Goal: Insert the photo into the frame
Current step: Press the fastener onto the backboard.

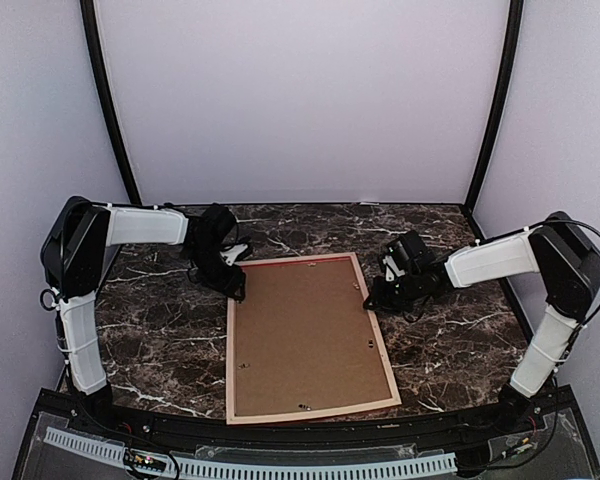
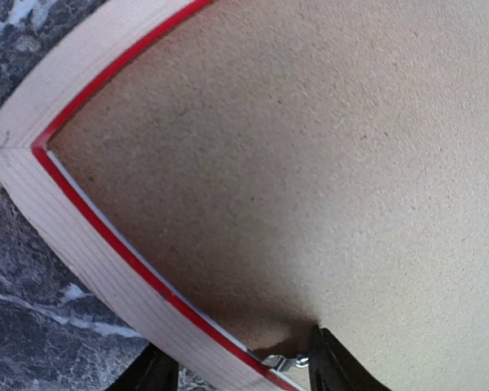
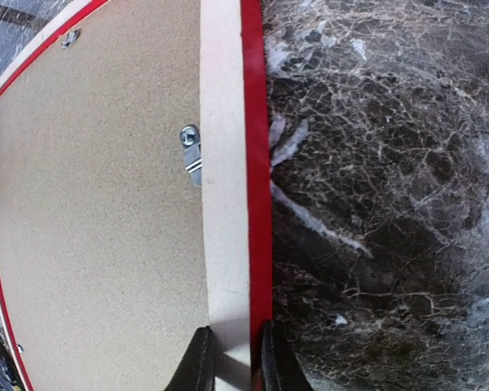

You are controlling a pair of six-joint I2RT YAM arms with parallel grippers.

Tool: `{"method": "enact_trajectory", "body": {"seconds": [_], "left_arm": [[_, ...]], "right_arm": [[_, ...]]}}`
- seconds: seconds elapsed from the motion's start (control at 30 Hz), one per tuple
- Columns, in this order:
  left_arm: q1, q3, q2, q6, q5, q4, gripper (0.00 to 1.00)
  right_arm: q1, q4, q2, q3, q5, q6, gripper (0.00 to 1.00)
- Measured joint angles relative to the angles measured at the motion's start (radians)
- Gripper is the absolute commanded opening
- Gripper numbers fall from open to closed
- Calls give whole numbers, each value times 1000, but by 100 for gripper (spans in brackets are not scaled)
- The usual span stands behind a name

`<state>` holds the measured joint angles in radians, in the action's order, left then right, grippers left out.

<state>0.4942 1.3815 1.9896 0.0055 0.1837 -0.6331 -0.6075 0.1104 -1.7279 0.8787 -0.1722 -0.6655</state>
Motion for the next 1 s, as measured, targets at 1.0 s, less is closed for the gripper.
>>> {"method": "enact_trajectory", "body": {"seconds": [1.0], "left_arm": [[7, -41, -108, -194, -77, 18, 76]], "right_arm": [[0, -65, -23, 0, -12, -2, 0]]}}
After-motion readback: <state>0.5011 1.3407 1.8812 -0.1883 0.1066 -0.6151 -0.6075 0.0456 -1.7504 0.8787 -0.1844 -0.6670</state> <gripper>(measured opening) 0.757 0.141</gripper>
